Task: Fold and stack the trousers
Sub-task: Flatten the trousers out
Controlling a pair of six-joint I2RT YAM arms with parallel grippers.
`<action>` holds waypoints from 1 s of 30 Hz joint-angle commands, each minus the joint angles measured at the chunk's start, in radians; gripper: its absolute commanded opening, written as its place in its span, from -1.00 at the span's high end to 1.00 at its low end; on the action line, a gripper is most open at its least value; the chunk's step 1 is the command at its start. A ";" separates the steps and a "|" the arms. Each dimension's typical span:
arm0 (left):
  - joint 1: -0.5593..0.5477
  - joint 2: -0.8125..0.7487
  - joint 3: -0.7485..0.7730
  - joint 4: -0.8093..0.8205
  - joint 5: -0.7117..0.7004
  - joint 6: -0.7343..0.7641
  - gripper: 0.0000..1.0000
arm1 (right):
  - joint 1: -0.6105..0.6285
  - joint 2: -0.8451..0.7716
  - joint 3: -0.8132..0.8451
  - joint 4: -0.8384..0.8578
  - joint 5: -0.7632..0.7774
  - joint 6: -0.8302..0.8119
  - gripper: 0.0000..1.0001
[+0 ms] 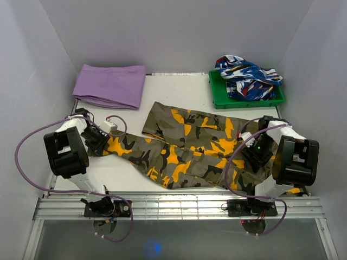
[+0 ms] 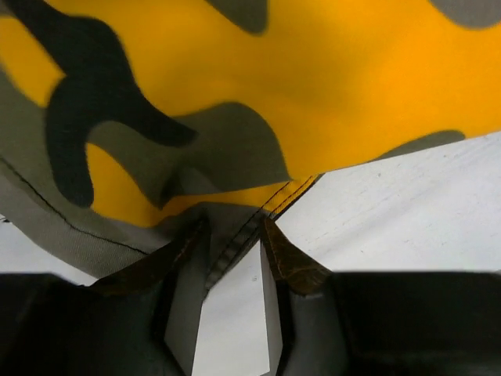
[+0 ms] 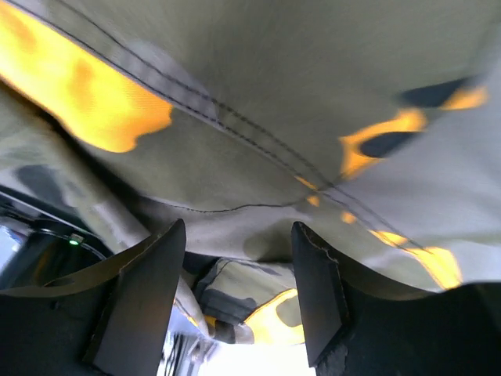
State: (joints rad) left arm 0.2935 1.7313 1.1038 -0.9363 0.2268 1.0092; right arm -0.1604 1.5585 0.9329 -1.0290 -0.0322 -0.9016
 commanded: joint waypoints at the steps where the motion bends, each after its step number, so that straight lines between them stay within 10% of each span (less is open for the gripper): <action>1: 0.044 0.002 -0.071 0.060 -0.084 0.020 0.16 | 0.005 0.026 -0.055 0.111 0.109 -0.010 -0.24; 13: 0.284 -0.108 -0.251 -0.039 -0.172 0.391 0.28 | 0.007 0.259 0.055 0.395 0.305 -0.031 -0.20; 19: 0.297 -0.300 -0.055 -0.228 0.147 0.462 -0.65 | 0.068 0.261 0.147 0.353 0.187 -0.039 -0.20; 20: 0.291 -0.321 -0.004 -0.248 0.298 0.410 -0.95 | 0.084 0.244 0.142 0.353 0.167 -0.042 -0.20; 30: -0.322 -0.371 0.203 0.141 0.488 -0.493 -0.96 | 0.229 0.066 0.185 0.277 0.064 0.081 -0.22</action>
State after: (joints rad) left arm 0.0738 1.3506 1.3437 -0.9398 0.6083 0.8959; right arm 0.0746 1.6718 1.0622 -0.7624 0.1009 -0.8734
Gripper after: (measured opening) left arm 0.978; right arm 0.608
